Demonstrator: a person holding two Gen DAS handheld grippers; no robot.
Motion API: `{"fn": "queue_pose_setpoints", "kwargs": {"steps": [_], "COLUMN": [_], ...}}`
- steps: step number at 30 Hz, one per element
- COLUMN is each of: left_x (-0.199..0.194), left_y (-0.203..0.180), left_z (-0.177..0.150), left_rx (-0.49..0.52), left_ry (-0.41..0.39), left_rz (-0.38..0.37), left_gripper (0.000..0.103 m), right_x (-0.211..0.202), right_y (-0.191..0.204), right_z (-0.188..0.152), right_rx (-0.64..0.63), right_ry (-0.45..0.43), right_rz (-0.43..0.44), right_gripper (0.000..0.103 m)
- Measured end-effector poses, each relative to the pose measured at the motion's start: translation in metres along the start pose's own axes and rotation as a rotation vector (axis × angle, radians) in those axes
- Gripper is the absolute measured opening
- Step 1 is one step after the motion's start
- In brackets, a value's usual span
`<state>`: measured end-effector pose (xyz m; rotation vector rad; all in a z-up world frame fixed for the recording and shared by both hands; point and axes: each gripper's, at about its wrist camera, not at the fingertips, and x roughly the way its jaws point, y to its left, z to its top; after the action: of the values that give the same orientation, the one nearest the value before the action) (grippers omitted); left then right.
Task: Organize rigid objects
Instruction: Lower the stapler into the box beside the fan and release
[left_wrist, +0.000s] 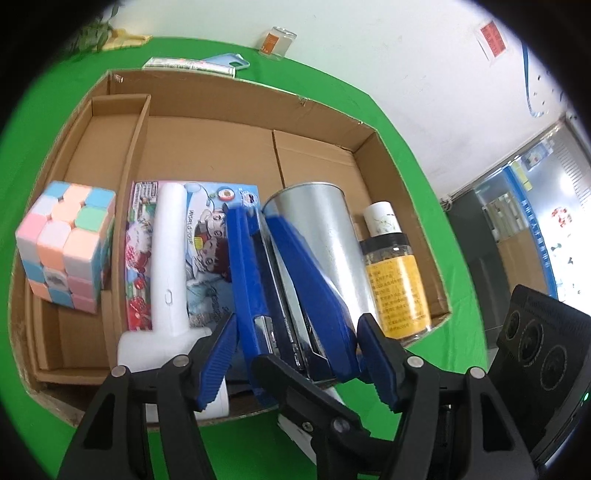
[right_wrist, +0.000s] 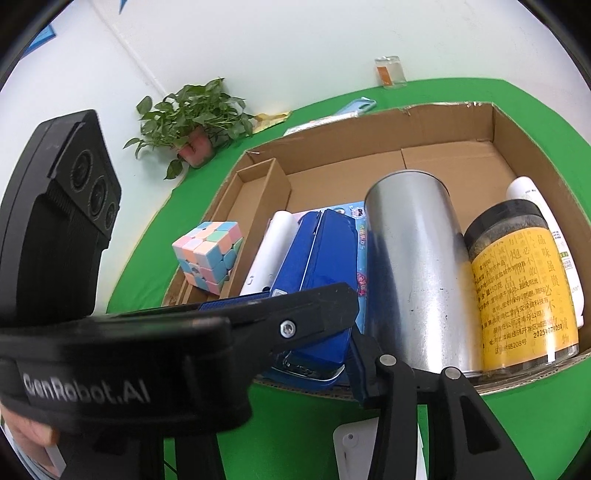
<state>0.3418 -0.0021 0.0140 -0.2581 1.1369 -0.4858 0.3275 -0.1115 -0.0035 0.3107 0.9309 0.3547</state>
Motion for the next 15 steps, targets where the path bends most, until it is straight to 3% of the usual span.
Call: {"fn": "queue_pose_setpoints", "kwargs": {"steps": [3,10,15], "left_x": [-0.011,-0.034,-0.065], "left_y": [-0.006,0.008,0.012], "left_z": [0.006,0.002,-0.029], "left_rx": [0.048,0.010,0.035], "left_ry": [-0.063,-0.132,-0.300], "left_rz": [0.073,0.082,0.177], "left_gripper": [0.080,0.081,0.081], "right_x": [0.006,-0.002,-0.022], "right_y": [-0.007,0.002,0.007], "right_z": [0.001,-0.004,-0.017], "right_rx": [0.030,-0.032,-0.121], "right_ry": [0.030,0.007,-0.057], "right_rz": [0.004,0.002,-0.083], "right_gripper": [0.037,0.039,0.043]}}
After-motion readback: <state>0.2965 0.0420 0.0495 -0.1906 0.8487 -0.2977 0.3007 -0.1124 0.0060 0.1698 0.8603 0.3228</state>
